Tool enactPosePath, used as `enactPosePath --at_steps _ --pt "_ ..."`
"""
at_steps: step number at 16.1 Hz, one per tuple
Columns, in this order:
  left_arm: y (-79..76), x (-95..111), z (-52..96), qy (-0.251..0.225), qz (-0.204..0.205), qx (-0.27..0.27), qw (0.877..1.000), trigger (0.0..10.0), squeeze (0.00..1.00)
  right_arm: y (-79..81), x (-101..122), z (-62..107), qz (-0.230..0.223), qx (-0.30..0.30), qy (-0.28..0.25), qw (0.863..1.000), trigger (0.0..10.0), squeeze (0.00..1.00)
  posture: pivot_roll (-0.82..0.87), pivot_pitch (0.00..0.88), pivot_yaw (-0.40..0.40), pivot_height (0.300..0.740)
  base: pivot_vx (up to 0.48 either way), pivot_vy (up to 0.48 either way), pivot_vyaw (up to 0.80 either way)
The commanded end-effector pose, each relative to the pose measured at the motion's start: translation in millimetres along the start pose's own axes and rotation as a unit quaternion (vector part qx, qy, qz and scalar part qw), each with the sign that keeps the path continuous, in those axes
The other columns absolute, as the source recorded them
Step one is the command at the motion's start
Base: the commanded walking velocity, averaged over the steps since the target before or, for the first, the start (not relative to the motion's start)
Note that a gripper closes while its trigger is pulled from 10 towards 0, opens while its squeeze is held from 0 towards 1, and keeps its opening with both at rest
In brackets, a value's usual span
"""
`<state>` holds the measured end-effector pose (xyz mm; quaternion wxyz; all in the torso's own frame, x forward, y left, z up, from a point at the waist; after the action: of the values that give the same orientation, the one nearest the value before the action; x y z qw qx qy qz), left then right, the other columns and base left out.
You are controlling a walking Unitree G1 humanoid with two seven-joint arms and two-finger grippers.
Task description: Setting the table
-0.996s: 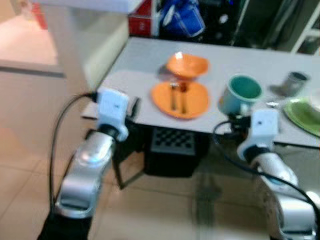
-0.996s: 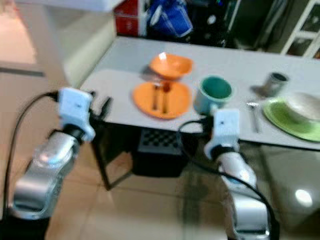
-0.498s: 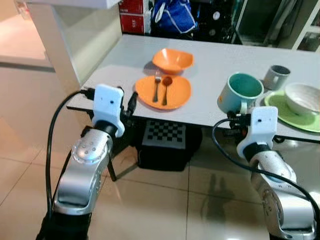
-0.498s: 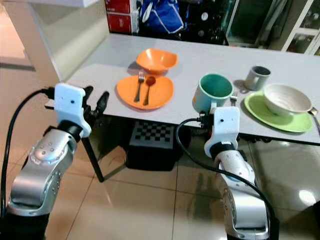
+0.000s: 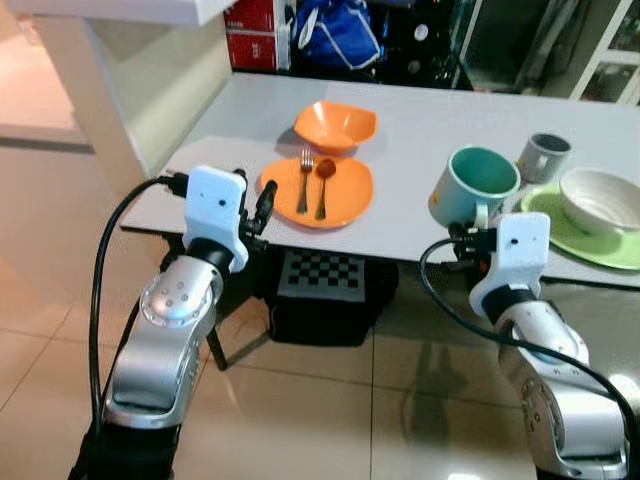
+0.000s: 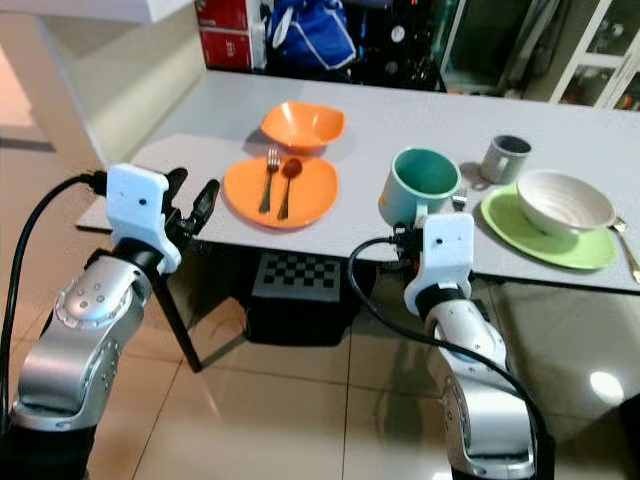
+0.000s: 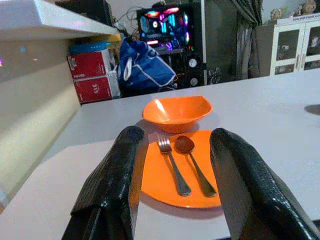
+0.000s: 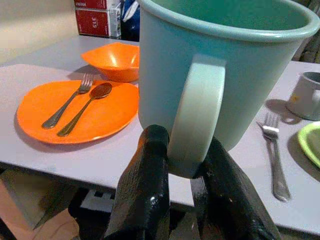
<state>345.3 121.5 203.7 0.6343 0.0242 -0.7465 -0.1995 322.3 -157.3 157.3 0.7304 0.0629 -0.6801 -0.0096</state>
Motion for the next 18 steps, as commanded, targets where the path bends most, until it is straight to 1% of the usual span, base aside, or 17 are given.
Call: enactPosePath --at_steps 1,6,9,12,15,16,17,18 --pt "1.6 3.0 -1.5 -0.006 -0.002 -0.001 1.0 10.0 0.0 1.1 3.6 -2.3 -0.005 0.005 -0.004 1.0 10.0 0.0 0.01 0.0 -0.01 0.74 0.48 0.0 0.0" --pt "0.2 1.3 -1.0 -0.004 0.0 -0.008 1.0 10.0 0.0 2.0 3.1 -2.6 -0.005 0.006 -0.002 1.0 10.0 0.0 0.01 0.0 -0.01 0.74 0.48 0.0 0.0" --pt "-1.6 1.0 -1.2 -0.005 0.001 -0.011 1.0 10.0 0.0 1.9 2.1 -2.5 -0.005 0.008 -0.001 1.0 10.0 0.0 0.01 0.0 -0.012 0.74 0.48 0.0 -0.48" --pt "-1.9 1.1 -1.2 -0.006 0.0 -0.013 1.0 10.0 0.0 2.6 1.8 -2.4 -0.005 0.011 0.0 1.0 10.0 0.0 0.01 0.0 -0.012 0.74 0.48 0.0 0.0" --pt "-5.4 0.8 -0.8 -0.007 -0.001 -0.021 1.0 10.0 0.0 2.8 -0.3 -1.2 -0.003 0.013 0.002 1.0 10.0 0.0 0.01 0.0 -0.012 0.74 0.476 0.0 0.0" --pt "-7.8 1.0 -0.2 -0.007 -0.001 -0.028 1.0 10.0 0.0 2.9 -0.8 -0.5 -0.004 0.013 0.002 1.0 10.0 0.0 0.01 0.0 -0.011 0.74 0.431 0.0 0.0" --pt "-13.6 4.0 1.2 -0.016 0.013 -0.046 0.999 10.0 0.0 3.2 -1.4 -0.5 0.0 0.015 0.004 1.0 10.0 0.0 0.01 0.0 -0.011 0.74 0.0 0.0 0.0" --pt "-22.0 4.4 3.1 -0.017 0.015 -0.073 0.997 10.0 0.0 2.2 -2.5 -0.9 0.005 0.015 0.005 1.0 10.0 0.0 0.01 0.0 -0.01 0.74 0.0 0.0 0.0"
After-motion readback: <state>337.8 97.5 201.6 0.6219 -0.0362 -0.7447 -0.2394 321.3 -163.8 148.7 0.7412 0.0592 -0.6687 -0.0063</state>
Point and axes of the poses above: a point about 5 cm out from each wrist's last joint towards the gripper, its own z axis pointing back from the gripper into the wrist, its own x axis along the axis of the wrist's last joint, y = z × x, the point moved 6 cm from there along -z, pointing out of the wrist towards the gripper, and after that the axes turned 9 degrees about -z, right-handed, at the moved point
